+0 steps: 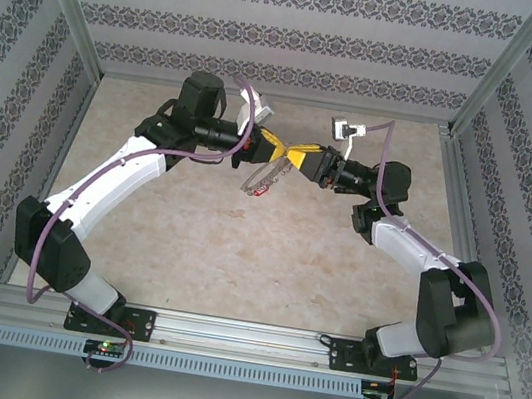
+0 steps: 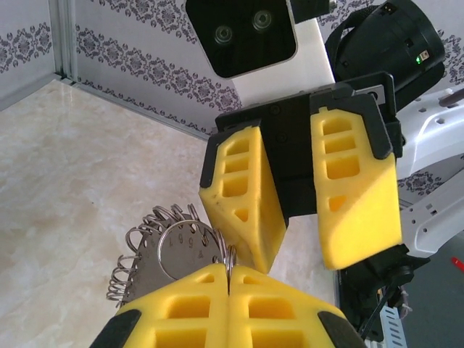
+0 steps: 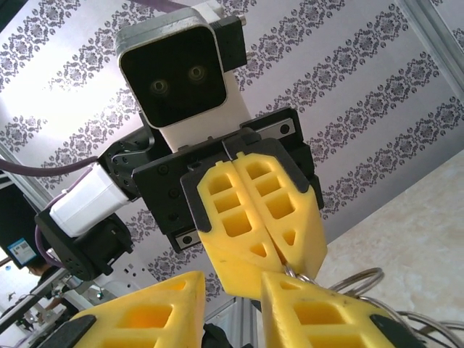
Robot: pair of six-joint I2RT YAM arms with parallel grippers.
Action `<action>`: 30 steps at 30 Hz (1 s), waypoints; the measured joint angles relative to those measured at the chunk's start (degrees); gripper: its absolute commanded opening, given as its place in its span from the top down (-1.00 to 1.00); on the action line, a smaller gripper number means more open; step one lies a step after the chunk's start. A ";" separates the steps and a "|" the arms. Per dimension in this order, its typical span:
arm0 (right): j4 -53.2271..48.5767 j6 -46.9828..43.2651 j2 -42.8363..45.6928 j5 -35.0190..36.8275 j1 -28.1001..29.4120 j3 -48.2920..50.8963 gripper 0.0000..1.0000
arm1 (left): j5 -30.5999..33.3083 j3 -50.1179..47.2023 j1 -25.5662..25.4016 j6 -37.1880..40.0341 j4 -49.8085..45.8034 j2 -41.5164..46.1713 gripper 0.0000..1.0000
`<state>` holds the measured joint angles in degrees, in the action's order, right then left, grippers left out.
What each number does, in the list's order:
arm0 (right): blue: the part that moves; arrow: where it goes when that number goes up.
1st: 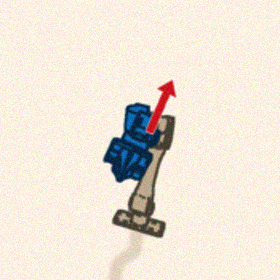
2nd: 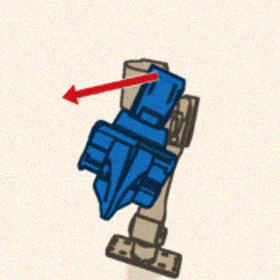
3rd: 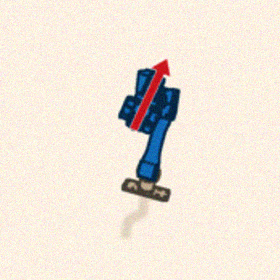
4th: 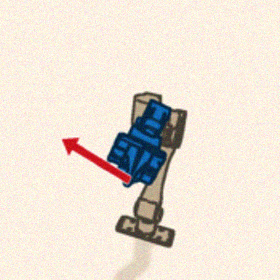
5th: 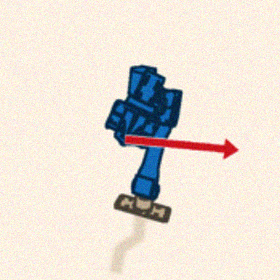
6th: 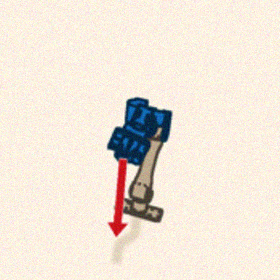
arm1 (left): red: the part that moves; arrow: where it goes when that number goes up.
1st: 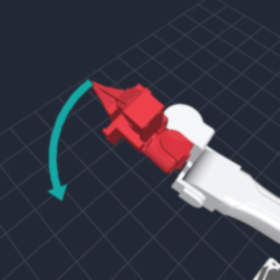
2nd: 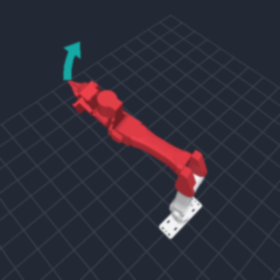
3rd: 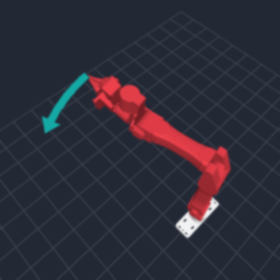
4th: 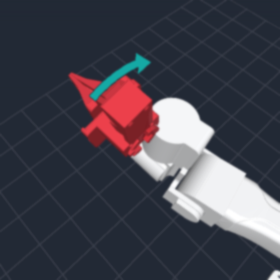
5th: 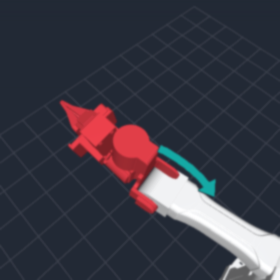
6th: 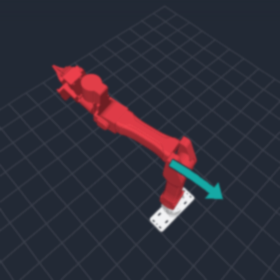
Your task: Put the keys on the keyring
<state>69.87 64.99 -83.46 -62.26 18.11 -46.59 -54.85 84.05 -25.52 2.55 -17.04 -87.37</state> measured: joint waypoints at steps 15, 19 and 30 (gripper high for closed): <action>0.35 -0.26 -0.85 0.26 -0.74 0.28 0.48 | 0.02 -1.01 0.02 -0.90 1.22 0.37 1.00; 0.92 -0.26 -1.38 0.24 -0.74 0.28 0.39 | 0.02 -1.62 0.04 -1.49 1.97 0.37 1.00; 1.42 -0.39 -2.34 0.22 -0.61 0.26 0.34 | -0.26 -3.67 0.11 -3.23 4.70 0.63 1.00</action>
<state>71.29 64.60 -85.80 -62.04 17.50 -46.33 -55.11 80.38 -25.41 -0.69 -12.34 -86.74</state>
